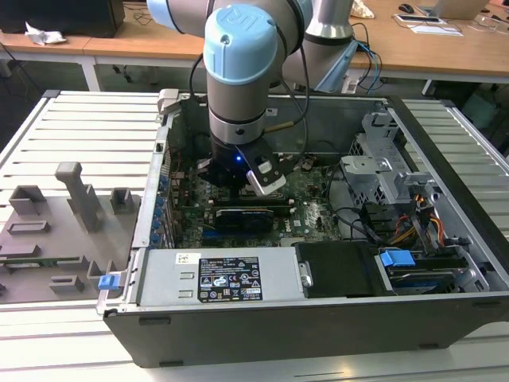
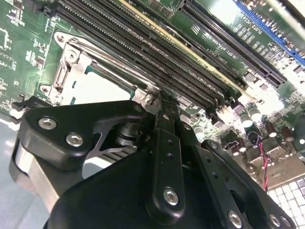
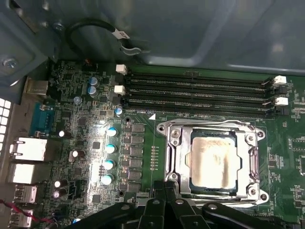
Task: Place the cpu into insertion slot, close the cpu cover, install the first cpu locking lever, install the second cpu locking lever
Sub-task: 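Install the second cpu locking lever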
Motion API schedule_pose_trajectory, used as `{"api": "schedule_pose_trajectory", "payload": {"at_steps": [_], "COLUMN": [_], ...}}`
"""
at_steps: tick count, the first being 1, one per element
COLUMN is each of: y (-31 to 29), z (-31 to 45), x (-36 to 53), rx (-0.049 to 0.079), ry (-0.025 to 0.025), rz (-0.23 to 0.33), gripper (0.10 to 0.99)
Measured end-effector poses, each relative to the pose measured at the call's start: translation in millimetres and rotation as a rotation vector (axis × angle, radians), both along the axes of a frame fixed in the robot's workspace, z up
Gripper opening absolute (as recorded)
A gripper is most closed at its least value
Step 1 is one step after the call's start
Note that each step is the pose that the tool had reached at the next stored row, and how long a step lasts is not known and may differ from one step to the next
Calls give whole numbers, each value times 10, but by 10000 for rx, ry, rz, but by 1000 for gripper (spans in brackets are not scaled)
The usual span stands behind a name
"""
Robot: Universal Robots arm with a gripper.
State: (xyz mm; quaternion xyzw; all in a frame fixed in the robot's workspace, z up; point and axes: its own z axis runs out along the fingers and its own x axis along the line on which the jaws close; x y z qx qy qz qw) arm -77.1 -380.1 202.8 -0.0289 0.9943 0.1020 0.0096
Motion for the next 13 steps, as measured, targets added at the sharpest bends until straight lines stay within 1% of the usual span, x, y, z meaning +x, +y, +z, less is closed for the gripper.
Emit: {"api": "schedule_pose_trajectory", "payload": {"at_steps": [11, 13], "y": [0, 0], "z": [157, 171], "x": [0, 0], "rx": [-1, -2], "ry": [0, 0], "rz": [0, 0], "gripper": [106, 106]}}
